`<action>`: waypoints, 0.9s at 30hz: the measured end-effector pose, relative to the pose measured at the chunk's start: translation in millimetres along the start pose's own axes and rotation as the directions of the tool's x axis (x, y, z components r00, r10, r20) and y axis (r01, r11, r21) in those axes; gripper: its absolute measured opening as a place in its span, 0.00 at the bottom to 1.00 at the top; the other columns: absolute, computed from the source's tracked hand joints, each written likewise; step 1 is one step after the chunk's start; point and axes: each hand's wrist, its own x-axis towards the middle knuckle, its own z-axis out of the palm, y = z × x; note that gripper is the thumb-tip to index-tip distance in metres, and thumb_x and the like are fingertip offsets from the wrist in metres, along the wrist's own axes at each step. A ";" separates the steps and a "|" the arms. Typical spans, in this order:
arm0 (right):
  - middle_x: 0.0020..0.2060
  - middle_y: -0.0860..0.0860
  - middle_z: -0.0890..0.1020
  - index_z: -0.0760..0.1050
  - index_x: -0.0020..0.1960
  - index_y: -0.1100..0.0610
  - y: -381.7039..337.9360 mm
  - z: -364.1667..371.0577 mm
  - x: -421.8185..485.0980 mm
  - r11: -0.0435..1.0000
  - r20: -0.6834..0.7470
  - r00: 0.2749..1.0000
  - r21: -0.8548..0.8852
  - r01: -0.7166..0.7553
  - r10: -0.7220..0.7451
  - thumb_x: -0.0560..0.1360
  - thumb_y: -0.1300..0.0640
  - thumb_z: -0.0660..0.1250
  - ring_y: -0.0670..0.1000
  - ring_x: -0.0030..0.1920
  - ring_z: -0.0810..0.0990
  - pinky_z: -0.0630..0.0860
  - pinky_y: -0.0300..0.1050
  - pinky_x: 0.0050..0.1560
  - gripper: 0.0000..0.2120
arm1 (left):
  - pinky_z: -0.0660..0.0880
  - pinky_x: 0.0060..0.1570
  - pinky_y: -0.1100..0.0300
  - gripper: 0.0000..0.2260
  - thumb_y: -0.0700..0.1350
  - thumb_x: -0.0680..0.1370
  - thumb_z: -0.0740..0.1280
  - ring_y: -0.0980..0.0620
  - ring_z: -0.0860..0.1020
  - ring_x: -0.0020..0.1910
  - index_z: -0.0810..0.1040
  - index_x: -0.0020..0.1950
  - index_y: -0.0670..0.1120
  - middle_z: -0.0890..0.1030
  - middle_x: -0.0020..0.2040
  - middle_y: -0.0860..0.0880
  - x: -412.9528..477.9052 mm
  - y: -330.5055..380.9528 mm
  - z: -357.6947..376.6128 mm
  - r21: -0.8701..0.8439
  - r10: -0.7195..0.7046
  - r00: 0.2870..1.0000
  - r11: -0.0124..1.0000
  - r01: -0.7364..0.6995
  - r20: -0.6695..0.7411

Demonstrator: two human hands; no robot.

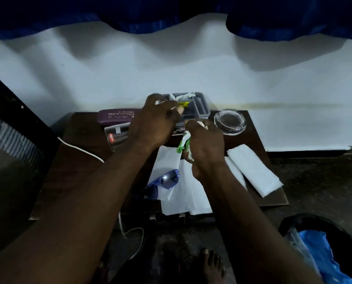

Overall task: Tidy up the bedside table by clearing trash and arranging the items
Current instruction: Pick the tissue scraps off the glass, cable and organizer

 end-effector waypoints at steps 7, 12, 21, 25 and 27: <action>0.32 0.58 0.72 0.78 0.39 0.55 -2.0 0.5 2.4 0.999 0.002 1.000 0.033 0.025 -0.025 0.71 0.59 0.73 0.57 0.35 0.71 0.69 0.55 0.38 0.04 | 0.73 0.51 0.52 0.16 0.55 0.85 0.58 0.41 0.79 0.58 0.81 0.63 0.49 0.81 0.58 0.43 0.9 -4.1 7.7 0.106 0.136 0.991 0.985 -0.135 0.002; 0.23 0.52 0.65 0.67 0.26 0.52 -5.7 -4.5 1.9 0.998 0.082 0.997 0.058 0.002 -0.006 0.71 0.55 0.82 0.50 0.24 0.62 0.63 0.42 0.28 0.26 | 0.71 0.43 0.56 0.09 0.52 0.78 0.67 0.43 0.81 0.50 0.83 0.54 0.51 0.85 0.51 0.47 2.8 -4.1 0.5 0.066 0.047 0.976 0.997 -0.034 -0.213; 0.37 0.61 0.79 0.72 0.38 0.58 -8.7 -8.4 7.5 0.979 0.068 0.994 0.176 -0.101 0.090 0.71 0.78 0.66 0.58 0.37 0.80 0.84 0.51 0.39 0.16 | 0.78 0.55 0.54 0.11 0.41 0.78 0.68 0.45 0.83 0.53 0.82 0.58 0.52 0.86 0.55 0.48 28.5 21.9 -17.4 -0.127 -0.050 0.977 0.992 0.023 -0.208; 0.38 0.63 0.78 0.70 0.35 0.58 -9.0 -9.8 9.8 0.978 0.067 0.995 0.190 -0.083 0.071 0.71 0.77 0.66 0.58 0.38 0.79 0.84 0.50 0.38 0.17 | 0.77 0.56 0.53 0.14 0.35 0.74 0.65 0.44 0.80 0.57 0.85 0.54 0.46 0.84 0.55 0.45 57.3 37.3 -13.9 0.054 0.001 1.000 0.999 0.000 -0.007; 0.38 0.63 0.78 0.71 0.35 0.57 -9.6 -10.1 10.0 0.975 0.080 0.994 0.204 -0.089 0.074 0.72 0.77 0.66 0.58 0.38 0.80 0.83 0.49 0.37 0.17 | 0.75 0.51 0.52 0.08 0.38 0.76 0.63 0.41 0.79 0.55 0.82 0.46 0.40 0.81 0.51 0.43 68.1 40.1 -7.7 0.141 -0.039 0.998 0.989 0.032 0.046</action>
